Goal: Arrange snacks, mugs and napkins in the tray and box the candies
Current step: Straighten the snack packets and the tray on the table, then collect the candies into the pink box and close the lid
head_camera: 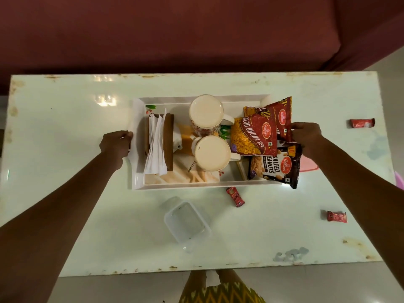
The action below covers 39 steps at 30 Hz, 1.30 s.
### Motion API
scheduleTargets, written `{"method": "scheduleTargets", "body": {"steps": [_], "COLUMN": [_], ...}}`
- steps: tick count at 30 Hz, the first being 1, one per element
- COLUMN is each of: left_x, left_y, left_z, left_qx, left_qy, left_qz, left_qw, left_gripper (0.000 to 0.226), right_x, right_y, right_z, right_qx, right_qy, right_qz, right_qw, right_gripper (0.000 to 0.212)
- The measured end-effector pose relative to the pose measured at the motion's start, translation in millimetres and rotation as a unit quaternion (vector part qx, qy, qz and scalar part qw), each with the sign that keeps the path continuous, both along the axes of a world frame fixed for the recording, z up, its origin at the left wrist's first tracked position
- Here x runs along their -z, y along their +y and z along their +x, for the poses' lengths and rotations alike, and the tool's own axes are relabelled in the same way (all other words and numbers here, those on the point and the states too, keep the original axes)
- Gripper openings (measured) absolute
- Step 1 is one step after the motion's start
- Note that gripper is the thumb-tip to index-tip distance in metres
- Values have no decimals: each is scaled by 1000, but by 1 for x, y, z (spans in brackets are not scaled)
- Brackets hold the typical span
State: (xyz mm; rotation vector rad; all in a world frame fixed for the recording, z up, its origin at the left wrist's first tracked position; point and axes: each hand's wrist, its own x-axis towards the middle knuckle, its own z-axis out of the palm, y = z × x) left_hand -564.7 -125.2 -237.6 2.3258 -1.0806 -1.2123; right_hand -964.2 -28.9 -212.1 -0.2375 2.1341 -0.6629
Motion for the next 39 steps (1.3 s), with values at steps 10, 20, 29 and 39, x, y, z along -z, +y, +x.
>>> {"method": "scheduleTargets", "body": {"steps": [10,20,29,39], "left_x": [-27,-38,-36,-40], "left_y": [28,165,222,234], "left_z": [6,-15,-30,-21], "left_qx": [-22,-65,-74,-40], "left_qy": [-45,-31,1,-4], "left_qz": [-43,-43,6,20], "left_qw": [998,996,997,999], "left_gripper": [27,22,24,23], "right_x": [-40,-24,25,38], "right_y": [23,139,160,151], "right_z": [2,139,167,174], "right_qx": [151,-181,-276,-242], "right_qy": [-47,190,228,226], "right_qz": [-147,-182,-65,-16], "right_qw": [976,948,932,943], "right_gripper": [24,14,35,23]}}
